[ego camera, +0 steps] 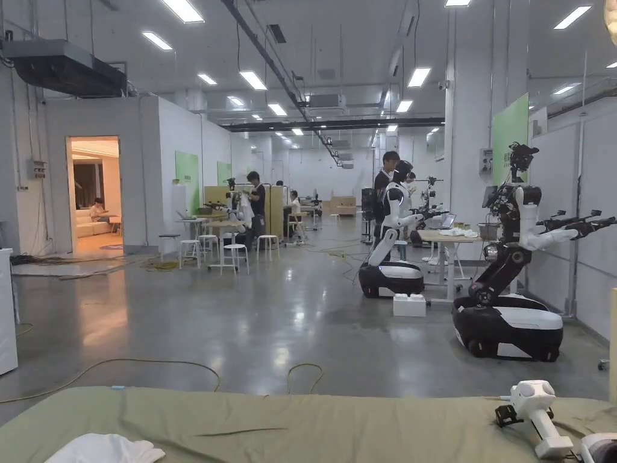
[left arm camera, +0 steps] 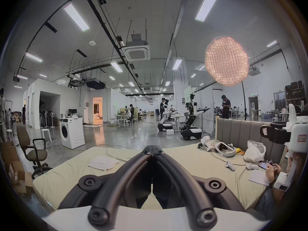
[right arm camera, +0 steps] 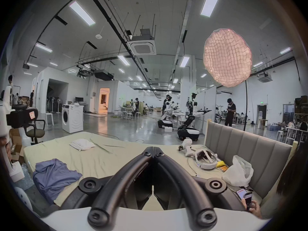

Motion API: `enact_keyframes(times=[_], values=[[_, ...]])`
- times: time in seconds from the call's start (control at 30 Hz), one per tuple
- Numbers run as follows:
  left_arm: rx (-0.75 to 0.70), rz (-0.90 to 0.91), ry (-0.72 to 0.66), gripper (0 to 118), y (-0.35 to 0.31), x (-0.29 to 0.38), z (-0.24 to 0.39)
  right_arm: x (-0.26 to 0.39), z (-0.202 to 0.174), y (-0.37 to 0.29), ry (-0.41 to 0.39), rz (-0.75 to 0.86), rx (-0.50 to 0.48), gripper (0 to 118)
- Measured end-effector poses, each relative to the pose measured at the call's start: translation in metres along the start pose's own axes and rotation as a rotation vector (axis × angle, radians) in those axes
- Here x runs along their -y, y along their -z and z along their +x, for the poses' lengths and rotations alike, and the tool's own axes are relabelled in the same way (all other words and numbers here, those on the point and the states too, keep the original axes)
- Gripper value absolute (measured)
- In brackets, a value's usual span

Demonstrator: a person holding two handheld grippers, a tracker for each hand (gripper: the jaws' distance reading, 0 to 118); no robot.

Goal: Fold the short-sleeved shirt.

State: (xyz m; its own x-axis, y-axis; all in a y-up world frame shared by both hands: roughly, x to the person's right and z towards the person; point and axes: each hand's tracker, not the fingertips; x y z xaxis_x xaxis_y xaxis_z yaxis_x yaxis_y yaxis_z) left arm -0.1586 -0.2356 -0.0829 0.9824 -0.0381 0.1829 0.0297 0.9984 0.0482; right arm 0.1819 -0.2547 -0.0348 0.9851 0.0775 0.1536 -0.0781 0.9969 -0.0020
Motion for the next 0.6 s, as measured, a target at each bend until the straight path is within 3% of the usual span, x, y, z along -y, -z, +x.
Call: enact_keyframes(times=[0.17,0.23,0.27,0.33,0.4,0.43,0.5,0.6], values=[[-0.037,-0.007,0.067,0,0.003,0.001,0.002,0.004,0.003,0.001,-0.028,-0.008,0.016,0],[-0.070,-0.024,0.204,0,0.009,0.002,0.008,0.005,-0.001,0.004,-0.124,-0.013,0.022,0],[-0.090,-0.052,0.328,0,0.016,0.007,0.015,0.008,-0.007,0.007,-0.228,-0.016,0.032,0],[-0.193,-0.050,0.839,0,0.026,0.038,0.038,0.029,-0.031,0.013,-0.705,0.001,0.071,0],[-0.125,-0.101,1.160,0,0.029,0.074,0.043,0.060,-0.044,0.015,-1.114,0.012,0.050,0],[-0.084,-0.132,1.253,0,0.029,0.089,0.043,0.084,-0.040,0.016,-1.264,0.016,0.022,0],[0.020,-0.179,1.418,0,0.024,0.119,0.042,0.111,-0.038,0.014,-1.481,0.030,-0.073,0],[0.050,-0.156,1.592,0,0.016,0.138,0.047,0.140,-0.036,0.011,-1.602,0.018,-0.178,0]])
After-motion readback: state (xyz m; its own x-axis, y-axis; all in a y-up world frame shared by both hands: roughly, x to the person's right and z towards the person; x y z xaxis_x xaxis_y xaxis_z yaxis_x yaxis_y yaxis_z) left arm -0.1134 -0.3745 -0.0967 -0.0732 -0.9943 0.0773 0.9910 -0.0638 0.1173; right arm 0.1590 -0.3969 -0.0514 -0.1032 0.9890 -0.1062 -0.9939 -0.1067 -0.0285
